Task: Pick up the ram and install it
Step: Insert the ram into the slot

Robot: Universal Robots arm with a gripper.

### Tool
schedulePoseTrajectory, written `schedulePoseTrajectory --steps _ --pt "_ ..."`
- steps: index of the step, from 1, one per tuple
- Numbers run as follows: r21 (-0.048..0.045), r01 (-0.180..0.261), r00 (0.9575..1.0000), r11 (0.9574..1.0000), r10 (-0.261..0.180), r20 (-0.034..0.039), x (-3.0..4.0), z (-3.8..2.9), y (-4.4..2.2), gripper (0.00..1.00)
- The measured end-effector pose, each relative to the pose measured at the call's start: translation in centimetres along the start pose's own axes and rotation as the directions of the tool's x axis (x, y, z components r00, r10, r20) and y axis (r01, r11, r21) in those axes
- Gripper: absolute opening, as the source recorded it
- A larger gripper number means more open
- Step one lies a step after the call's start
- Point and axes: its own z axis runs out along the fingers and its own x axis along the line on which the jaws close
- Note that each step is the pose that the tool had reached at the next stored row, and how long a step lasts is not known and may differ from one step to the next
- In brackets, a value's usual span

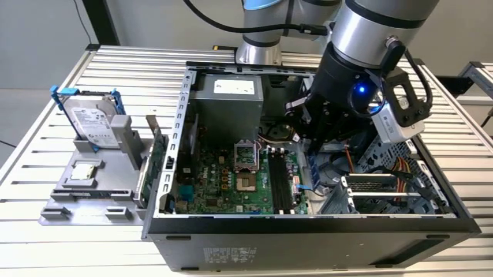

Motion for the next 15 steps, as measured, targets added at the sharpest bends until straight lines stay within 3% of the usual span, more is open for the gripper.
schedulePoseTrajectory --steps 9,15 --pt "0.0000 0.000 1.0000 1.0000 0.000 0.0000 0.23 1.00 1.45 0.00" --pt "-0.0004 0.000 1.0000 1.0000 0.000 0.0000 0.22 2.02 1.91 0.00"
